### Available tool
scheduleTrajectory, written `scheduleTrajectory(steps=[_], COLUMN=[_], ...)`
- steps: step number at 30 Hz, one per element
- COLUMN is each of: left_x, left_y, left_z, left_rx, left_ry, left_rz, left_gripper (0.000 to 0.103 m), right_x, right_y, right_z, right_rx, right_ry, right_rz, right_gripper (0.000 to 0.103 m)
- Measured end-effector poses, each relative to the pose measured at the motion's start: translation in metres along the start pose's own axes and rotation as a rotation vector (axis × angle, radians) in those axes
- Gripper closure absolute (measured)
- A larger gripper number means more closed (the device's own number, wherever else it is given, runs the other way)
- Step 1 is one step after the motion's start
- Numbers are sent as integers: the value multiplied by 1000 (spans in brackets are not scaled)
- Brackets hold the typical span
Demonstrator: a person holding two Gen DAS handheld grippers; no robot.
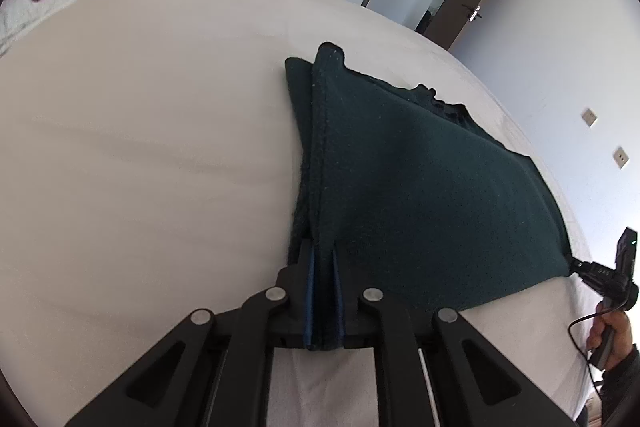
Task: Fold small clothes
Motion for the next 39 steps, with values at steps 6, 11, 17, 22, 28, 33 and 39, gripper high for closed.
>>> scheduleTrajectory(steps=[6,11,17,22,28,33,39], left_x=[47,49,-29,-41,-44,-44,-47], left_y=[-35,-82,-91,-78,-75,-81,-78], left_z=[-11,-23,-6,1,0,7,8], left_rx=[-143,-328,-415,-362,-361,-361,-355], left_ry=[-145,-211,42,91,91,93,87], left_rz=[-142,-252,-369,-352,-348,-348,-339], left_gripper=[33,17,18,20,19,18,16], right_x=[31,48,-7,-38,-18,8,30], right_y=[5,45,125,120,66,1,6], right_z=[-8,-21,-9,2,-5,-15,-18], right_rx=[10,-50,-67,-124,-221,-343,-321], right_ry=[-71,-163,1,58,-6,-103,-168], right_rz=[57,-138,-444,-446,-403,-264,-230], right_gripper=[90,32,29,29,29,29,29])
Point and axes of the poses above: each gripper's, at about its wrist camera, not at the fingertips, and x roughly against the way its jaws point, y to its left, z to its underside, the point moved 7 cm from there along -x, roughly the way its jaws point, and after that the axes turned 6 degrees about x, right-handed, at the moved point
